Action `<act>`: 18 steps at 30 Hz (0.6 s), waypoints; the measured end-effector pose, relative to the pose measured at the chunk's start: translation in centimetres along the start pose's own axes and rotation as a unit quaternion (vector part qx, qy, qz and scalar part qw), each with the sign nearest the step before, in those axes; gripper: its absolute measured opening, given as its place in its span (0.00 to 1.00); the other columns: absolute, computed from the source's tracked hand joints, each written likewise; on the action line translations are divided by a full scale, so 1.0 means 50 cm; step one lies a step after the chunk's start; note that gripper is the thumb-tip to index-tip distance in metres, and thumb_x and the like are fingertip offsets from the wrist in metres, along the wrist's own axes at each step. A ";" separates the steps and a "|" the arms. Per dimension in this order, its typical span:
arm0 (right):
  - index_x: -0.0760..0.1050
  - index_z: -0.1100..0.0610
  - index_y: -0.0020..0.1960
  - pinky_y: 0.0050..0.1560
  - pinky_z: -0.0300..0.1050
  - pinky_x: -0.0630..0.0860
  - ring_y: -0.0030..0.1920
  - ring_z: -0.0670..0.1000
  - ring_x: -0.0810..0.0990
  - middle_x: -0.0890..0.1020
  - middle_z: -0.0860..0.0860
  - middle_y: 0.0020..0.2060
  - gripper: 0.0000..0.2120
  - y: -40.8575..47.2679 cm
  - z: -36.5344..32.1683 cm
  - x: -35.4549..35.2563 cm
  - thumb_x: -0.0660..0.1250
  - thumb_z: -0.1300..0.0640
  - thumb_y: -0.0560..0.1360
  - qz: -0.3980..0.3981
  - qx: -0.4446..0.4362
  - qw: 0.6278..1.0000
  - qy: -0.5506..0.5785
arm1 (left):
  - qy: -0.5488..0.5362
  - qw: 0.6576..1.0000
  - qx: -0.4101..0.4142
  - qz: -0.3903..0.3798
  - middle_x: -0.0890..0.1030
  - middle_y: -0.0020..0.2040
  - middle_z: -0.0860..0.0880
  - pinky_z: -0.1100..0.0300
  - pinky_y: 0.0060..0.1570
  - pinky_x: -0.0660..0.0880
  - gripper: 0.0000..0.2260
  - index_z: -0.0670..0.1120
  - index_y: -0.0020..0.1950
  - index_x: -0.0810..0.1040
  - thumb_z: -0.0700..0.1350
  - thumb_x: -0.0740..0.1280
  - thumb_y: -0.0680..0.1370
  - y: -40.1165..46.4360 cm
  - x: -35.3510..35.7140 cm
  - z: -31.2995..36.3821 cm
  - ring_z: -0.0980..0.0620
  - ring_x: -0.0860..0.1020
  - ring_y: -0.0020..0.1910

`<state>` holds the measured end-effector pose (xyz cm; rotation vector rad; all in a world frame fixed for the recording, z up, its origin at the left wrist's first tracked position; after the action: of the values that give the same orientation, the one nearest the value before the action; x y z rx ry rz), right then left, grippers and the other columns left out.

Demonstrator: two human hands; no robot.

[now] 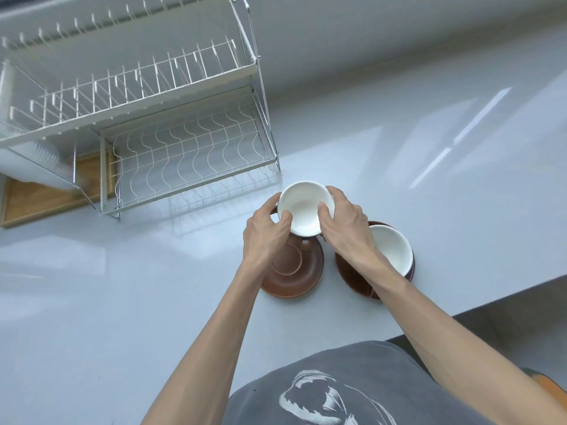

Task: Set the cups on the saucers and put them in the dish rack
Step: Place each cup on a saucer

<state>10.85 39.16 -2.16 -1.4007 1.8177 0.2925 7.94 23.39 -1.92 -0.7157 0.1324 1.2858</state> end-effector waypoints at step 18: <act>0.63 0.53 0.74 0.60 0.53 0.68 0.62 0.64 0.75 0.79 0.60 0.61 0.21 -0.134 0.000 0.096 0.56 0.52 0.81 -0.039 0.002 0.999 -0.017 | -0.085 0.994 -0.060 -0.018 0.84 0.46 0.61 0.46 0.51 0.84 0.19 0.71 0.55 0.79 0.48 0.62 0.73 -0.098 -0.040 -0.143 0.51 0.85 0.40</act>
<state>16.51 33.39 -3.68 -1.4523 1.7294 0.2708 13.87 17.31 -4.53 -0.7054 -0.0965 1.3211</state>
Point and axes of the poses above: each hand's wrist, its own y-axis towards the middle knuckle, its own x-axis out of the palm, z = x × y, the point moved 5 cm from there along y, towards the middle knuckle
